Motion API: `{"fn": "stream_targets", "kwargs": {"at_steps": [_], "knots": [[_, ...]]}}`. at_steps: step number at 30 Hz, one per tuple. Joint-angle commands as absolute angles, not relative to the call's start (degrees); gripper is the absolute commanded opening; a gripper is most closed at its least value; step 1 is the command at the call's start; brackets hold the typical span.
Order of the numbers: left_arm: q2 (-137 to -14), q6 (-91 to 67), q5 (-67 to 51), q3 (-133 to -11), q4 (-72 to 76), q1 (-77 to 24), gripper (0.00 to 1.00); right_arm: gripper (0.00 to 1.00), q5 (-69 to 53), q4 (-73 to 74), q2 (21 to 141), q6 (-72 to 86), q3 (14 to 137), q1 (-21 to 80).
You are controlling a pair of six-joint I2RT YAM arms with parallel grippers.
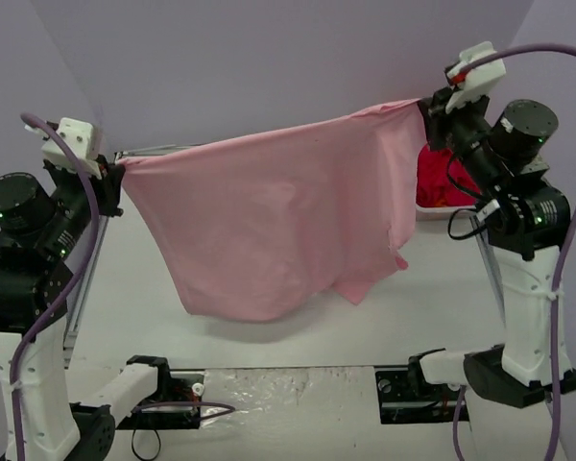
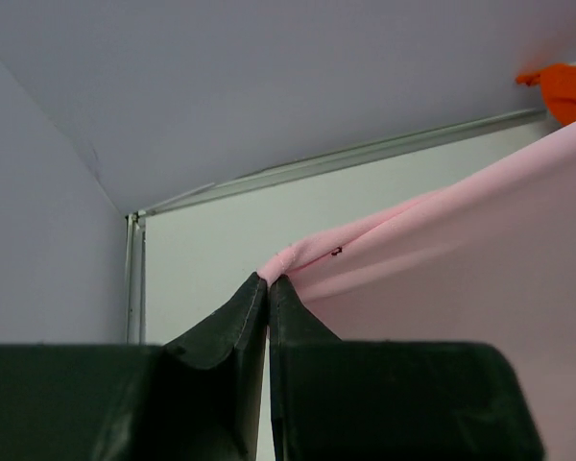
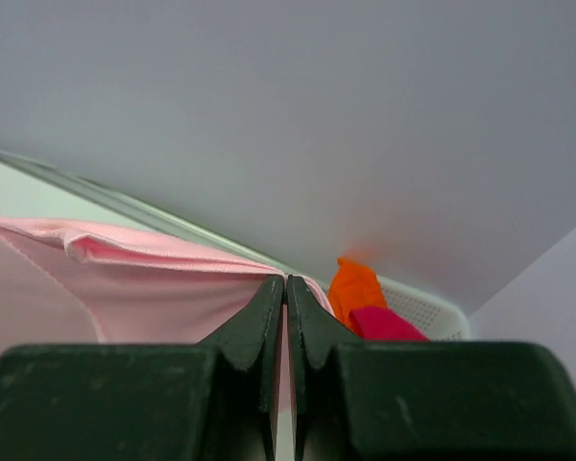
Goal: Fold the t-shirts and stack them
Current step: Flatten out the tshirt
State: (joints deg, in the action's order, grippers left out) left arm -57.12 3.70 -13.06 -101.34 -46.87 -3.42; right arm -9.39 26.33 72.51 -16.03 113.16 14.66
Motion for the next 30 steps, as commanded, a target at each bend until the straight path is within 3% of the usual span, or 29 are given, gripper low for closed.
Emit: {"fn": "stream_targets", "kwargs": {"at_steps": [1, 10, 15, 16, 17, 18, 20, 21, 24, 26, 30], "knots": [[-65.0, 4.7, -8.4, -103.7, -45.6, -2.5, 0.02, 0.00, -1.4, 23.4, 84.3, -16.6, 118.4, 13.3], [-81.7, 4.9, -7.0, -94.8, -32.6, -1.8, 0.02, 0.00, -1.8, 15.8, 103.9, -14.8, 117.2, 13.3], [-94.7, 5.9, -6.7, -95.6, -26.9, -1.8, 0.02, 0.01, -1.4, 13.8, 116.1, -14.6, 119.8, 13.9], [-100.3, 6.7, -6.4, -96.9, -27.2, -1.8, 0.02, 0.03, -0.4, 13.9, 121.3, -14.6, 121.4, 14.2], [-103.2, 7.4, -6.3, -100.6, -27.9, -1.8, 0.02, 0.19, 0.0, 14.1, 124.1, -14.8, 125.2, 14.4], [-106.6, 8.0, -6.2, -103.0, -28.8, -1.8, 0.07, 0.39, 1.7, 15.6, 127.2, -15.0, 127.8, 14.6], [-115.5, 9.2, -5.8, -110.5, -32.0, -1.9, 0.41, 0.66, 2.7, 17.6, 135.9, -15.1, 136.1, 15.0], [-120.0, 9.2, -4.6, -112.4, -32.4, -1.8, 0.46, 0.70, 3.0, 18.1, 138.3, -15.0, 137.8, 15.1], [-123.9, 9.6, -4.0, -116.8, -33.0, -2.1, 0.79, 0.83, 3.9, 18.6, 142.8, -16.1, 139.7, 15.8], [-123.6, 9.7, -3.3, -116.5, -32.4, -2.7, 0.87, 0.84, 3.7, 18.5, 141.8, -16.4, 137.7, 16.3], [-117.2, 10.7, -2.7, -111.0, -31.2, -4.2, 0.90, 0.84, 1.8, 17.5, 133.3, -17.1, 125.8, 16.2]]}}
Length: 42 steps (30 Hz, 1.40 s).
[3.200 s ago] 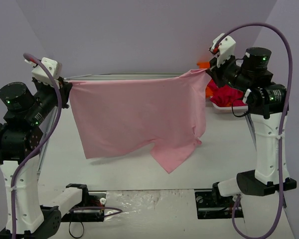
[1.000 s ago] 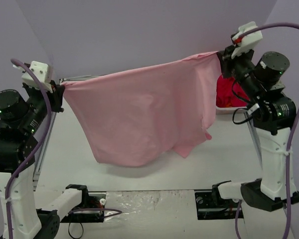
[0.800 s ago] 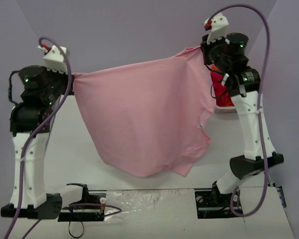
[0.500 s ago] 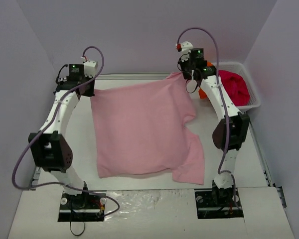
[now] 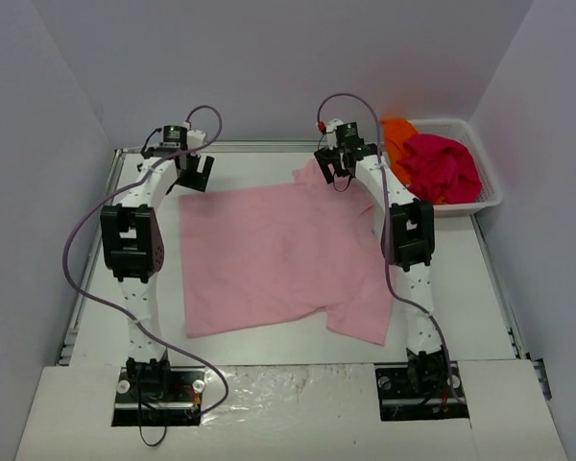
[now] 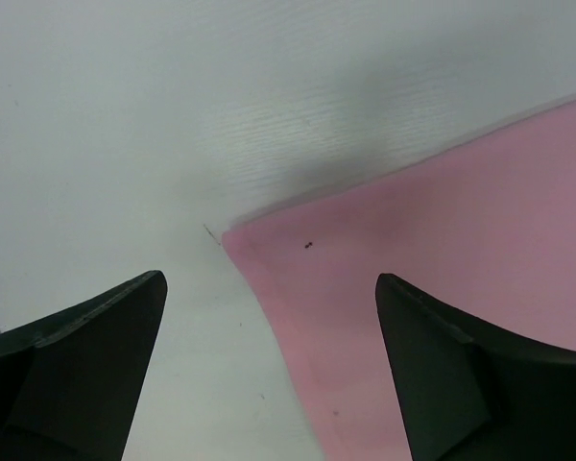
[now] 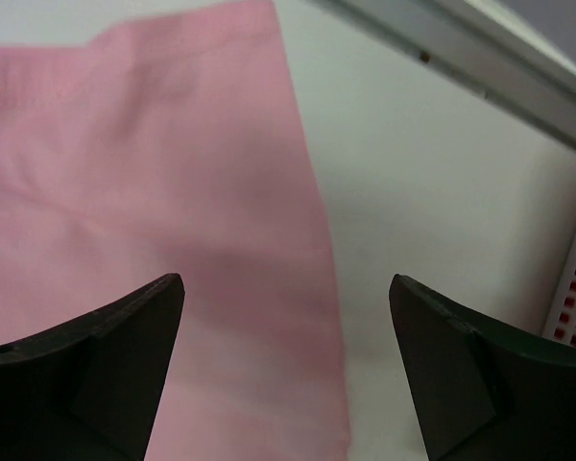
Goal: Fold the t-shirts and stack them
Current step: Flatten out the tshirt, then grap the side of the flattened tshirt closest away from the robot with both arms
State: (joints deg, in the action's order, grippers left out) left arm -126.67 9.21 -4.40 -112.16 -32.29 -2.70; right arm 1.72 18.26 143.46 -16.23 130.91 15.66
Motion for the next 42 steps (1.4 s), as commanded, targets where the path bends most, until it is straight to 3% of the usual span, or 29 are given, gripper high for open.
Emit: {"fn": "stream_targets", "kwargs": {"at_steps": [1, 10, 12, 14, 15, 16, 17, 19, 20, 31, 42], "knots": [[-115.6, 10.8, -2.6, -109.4, -30.9, -4.5, 0.91, 0.84, 1.9, 17.1, 131.2, -17.5, 123.2, 16.1], [-97.9, 10.0, -5.1, -87.0, -29.4, -5.3, 0.90, 0.79, -1.6, 13.3, 113.6, -18.0, 98.3, 15.4], [-95.6, 9.4, -6.1, -84.1, -29.1, -5.3, 0.80, 0.78, -3.0, 12.8, 111.6, -18.3, 94.7, 15.2], [-94.6, 9.0, -6.5, -81.0, -28.8, -5.3, 0.58, 0.71, -3.5, 12.9, 110.9, -18.4, 93.2, 15.2], [-93.9, 8.6, -6.8, -80.4, -28.5, -5.3, 0.51, 0.63, -4.4, 13.0, 110.7, -18.5, 93.1, 15.1], [-93.6, 8.1, -7.1, -79.9, -28.4, -5.3, 0.44, 0.47, -4.9, 12.9, 110.7, -18.5, 93.1, 15.0], [-93.4, 7.9, -8.0, -79.3, -28.3, -5.2, 0.27, 0.34, -5.3, 12.9, 110.9, -18.4, 93.4, 14.9], [-93.5, 7.1, -9.6, -79.1, -27.3, -5.3, 0.14, 0.07, -6.4, 12.9, 112.4, -18.1, 94.4, 14.7], [-93.8, 6.9, -10.1, -79.8, -27.1, -5.3, 0.04, 0.00, -6.7, 13.1, 113.1, -18.0, 95.0, 14.8], [-109.3, 4.0, -8.8, -90.7, -27.4, -5.3, 0.02, 0.00, -9.1, 18.2, 128.0, -17.8, 109.3, 14.8], [-119.4, 1.6, -6.2, -97.2, -31.3, -5.4, 0.02, 0.00, -10.4, 18.6, 135.9, -18.6, 113.2, 14.8]]}}
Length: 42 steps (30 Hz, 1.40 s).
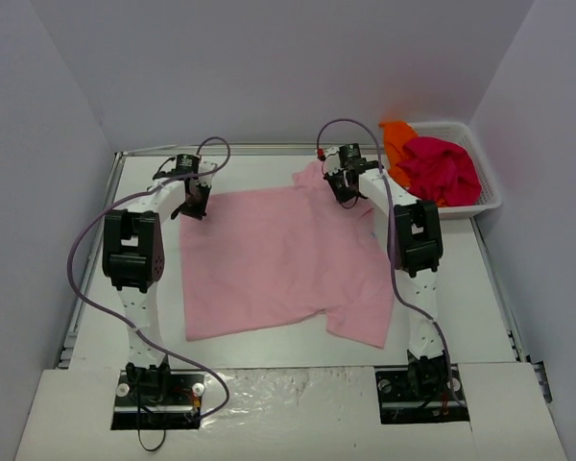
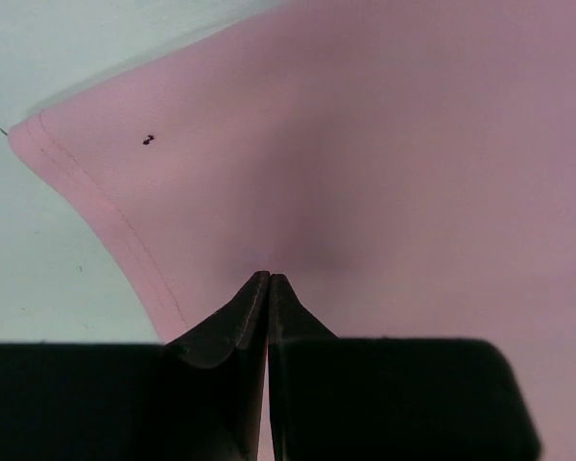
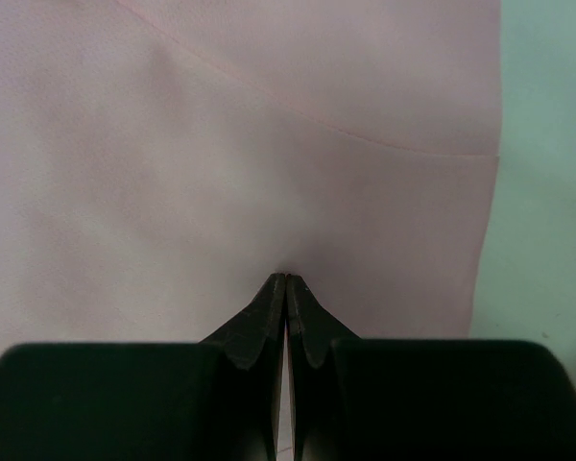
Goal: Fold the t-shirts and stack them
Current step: Grap the side of the flattened tshirt closest away from the robot with both arms
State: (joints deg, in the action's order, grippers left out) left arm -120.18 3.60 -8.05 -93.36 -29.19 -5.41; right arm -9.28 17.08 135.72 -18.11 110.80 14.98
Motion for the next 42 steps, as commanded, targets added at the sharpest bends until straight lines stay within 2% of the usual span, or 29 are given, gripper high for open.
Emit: {"fn": "stream_targets", "kwargs": {"at_steps": [1, 11, 24, 32, 42], "knots": [[-120.3, 1.1, -4.8, -98.3, -32.6, -5.4, 0.02, 0.00, -10.4, 18.7, 136.3, -18.7, 113.1, 14.7], [-128.7, -1.5, -1.8, -105.8, -39.8, -5.4, 0.02, 0.00, -8.4, 18.6, 139.7, -20.3, 112.5, 14.2], [-140.0, -0.6, 2.2, -125.1, -48.3, -5.4, 0.02, 0.00, -5.1, 18.5, 141.9, -18.2, 114.1, 12.7], [-148.5, 2.8, 2.9, -141.5, -50.4, -6.3, 0.02, 0.00, -3.3, 18.5, 147.8, -15.0, 122.5, 12.6], [-157.3, 6.1, 6.8, -156.4, -47.2, -9.1, 0.02, 0.00, -1.9, 18.9, 153.9, -14.9, 132.5, 13.3]]}}
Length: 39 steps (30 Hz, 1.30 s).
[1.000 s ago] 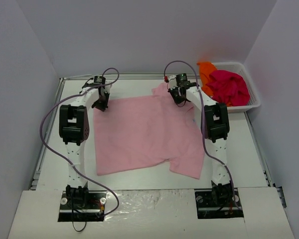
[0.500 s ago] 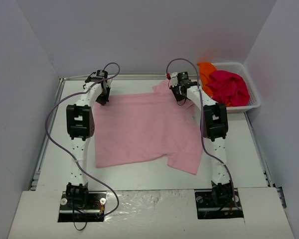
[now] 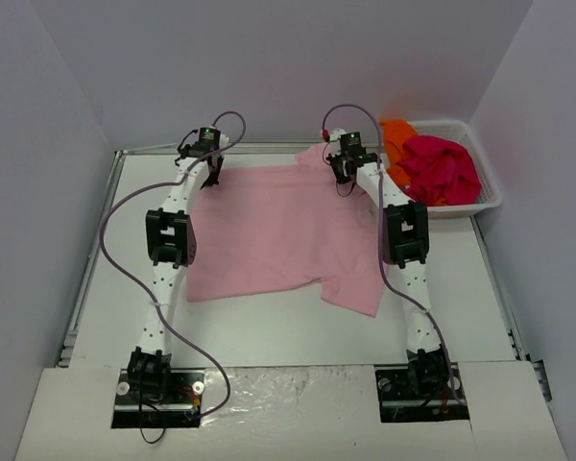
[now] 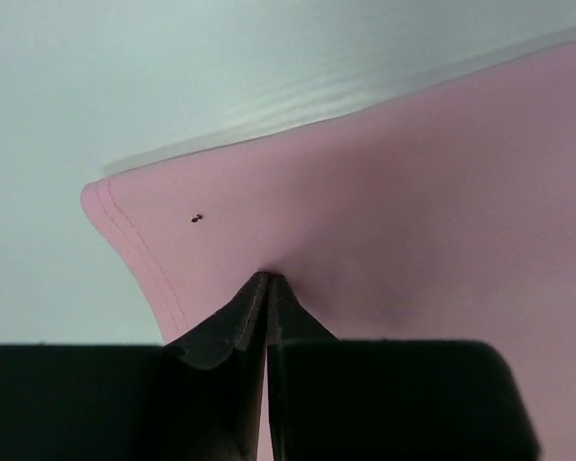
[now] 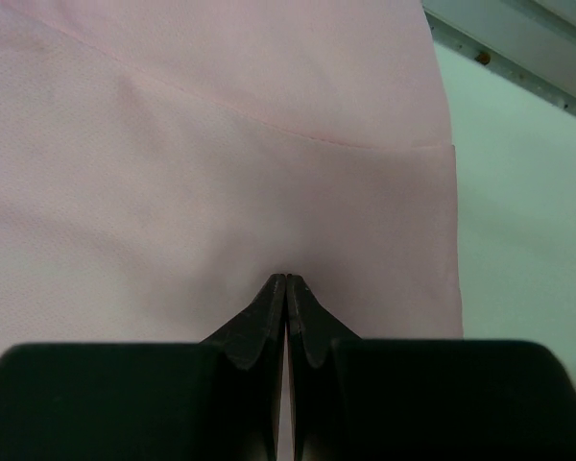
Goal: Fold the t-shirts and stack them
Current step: Grap the side of the flattened tshirt closest away from the robot with both arms
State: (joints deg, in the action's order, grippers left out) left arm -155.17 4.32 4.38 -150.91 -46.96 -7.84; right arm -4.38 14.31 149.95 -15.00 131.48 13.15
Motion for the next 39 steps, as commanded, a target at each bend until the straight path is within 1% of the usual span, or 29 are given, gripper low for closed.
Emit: {"fn": "stream_targets", "kwargs": {"at_steps": [1, 6, 9, 13, 14, 16, 17, 18, 19, 21, 22, 23, 24, 25, 27, 28, 29, 31, 32, 33, 34, 35, 36, 39], "knots": [[-157.7, 6.3, 7.0, -157.1, -46.8, -9.4, 0.02, 0.00, -1.8, 18.9, 154.2, -15.0, 132.9, 13.3], [-157.1, 7.9, 10.1, -156.4, -44.8, -10.6, 0.02, 0.00, -2.1, 18.9, 153.7, -15.4, 133.2, 13.6], [-154.7, 8.1, 11.1, -154.3, -44.1, -10.9, 0.02, 0.00, -2.6, 18.9, 151.8, -17.0, 131.9, 14.1], [-147.3, 9.1, 14.0, -149.4, -42.1, -11.2, 0.03, 0.00, -1.8, 18.7, 147.8, -18.1, 130.8, 15.4], [-145.6, 9.6, 14.8, -147.0, -41.6, -11.4, 0.07, 0.04, -1.6, 18.8, 147.0, -18.2, 130.8, 15.6], [-140.4, 9.8, 16.7, -144.9, -40.1, -11.5, 0.18, 0.09, -1.3, 18.6, 144.3, -18.5, 131.0, 16.1], [-138.4, 10.0, 17.3, -143.9, -39.7, -11.5, 0.24, 0.19, -0.8, 18.2, 143.1, -18.5, 131.2, 16.5], [-134.3, 10.0, 17.7, -141.9, -38.7, -11.5, 0.32, 0.22, -0.3, 18.1, 140.9, -18.5, 131.6, 16.8], [-132.4, 10.1, 18.0, -140.8, -38.5, -11.6, 0.36, 0.23, 0.0, 18.0, 139.8, -18.1, 131.7, 17.0], [-126.5, 10.5, 18.4, -138.0, -39.0, -11.9, 0.44, 0.29, 4.3, 18.0, 135.9, -18.0, 131.8, 18.1], [-124.6, 10.7, 18.2, -136.8, -39.5, -12.0, 0.46, 0.31, 5.4, 18.0, 134.4, -18.2, 130.9, 18.5], [-122.6, 11.1, 17.8, -135.3, -39.7, -12.0, 0.48, 0.36, 6.2, 18.0, 132.6, -18.8, 129.6, 19.2], [-120.7, 11.2, 17.7, -133.4, -40.1, -12.2, 0.50, 0.40, 6.3, 17.9, 128.9, -18.9, 127.9, 19.4], [-116.7, 11.9, 17.0, -129.0, -40.2, -12.2, 0.55, 0.57, 6.3, 17.9, 126.9, -19.0, 123.9, 19.7], [-110.1, 12.9, 15.9, -123.0, -39.1, -12.2, 0.57, 0.59, 5.4, 18.0, 121.3, -19.4, 118.9, 19.9], [-108.0, 13.8, 14.8, -116.2, -38.9, -12.2, 0.57, 0.59, 5.1, 17.9, 119.5, -19.4, 116.0, 20.0], [-105.8, 15.7, 14.2, -112.4, -38.6, -12.4, 0.57, 0.57, 4.7, 18.0, 117.5, -19.3, 110.1, 20.0], [-99.3, 19.7, 13.6, -104.5, -36.9, -13.1, 0.58, 0.53, 2.4, 17.9, 111.3, -20.0, 103.1, 19.9], [-96.8, 20.6, 14.0, -95.8, -35.8, -13.3, 0.58, 0.53, 1.2, 18.0, 109.1, -20.6, 96.3, 19.8], [-91.7, 21.5, 14.1, -91.4, -33.5, -13.4, 0.59, 0.53, 0.6, 18.1, 105.2, -21.4, 93.1, 19.9], [-89.3, 22.7, 14.1, -87.3, -32.5, -13.4, 0.66, 0.55, -2.1, 18.6, 103.4, -22.1, 90.3, 19.9], [-86.7, 23.1, 13.9, -80.2, -30.9, -13.4, 0.71, 0.57, -3.2, 20.0, 101.5, -22.8, 85.2, 19.9], [-82.2, 23.6, 13.0, -77.3, -30.6, -13.4, 0.73, 0.57, -4.1, 20.6, 98.2, -23.9, 82.9, 19.8], [-74.6, 25.7, 9.7, -68.7, -31.8, -13.5, 0.72, 0.59, -8.9, 24.2, 91.9, -26.1, 74.9, 19.7]]}}
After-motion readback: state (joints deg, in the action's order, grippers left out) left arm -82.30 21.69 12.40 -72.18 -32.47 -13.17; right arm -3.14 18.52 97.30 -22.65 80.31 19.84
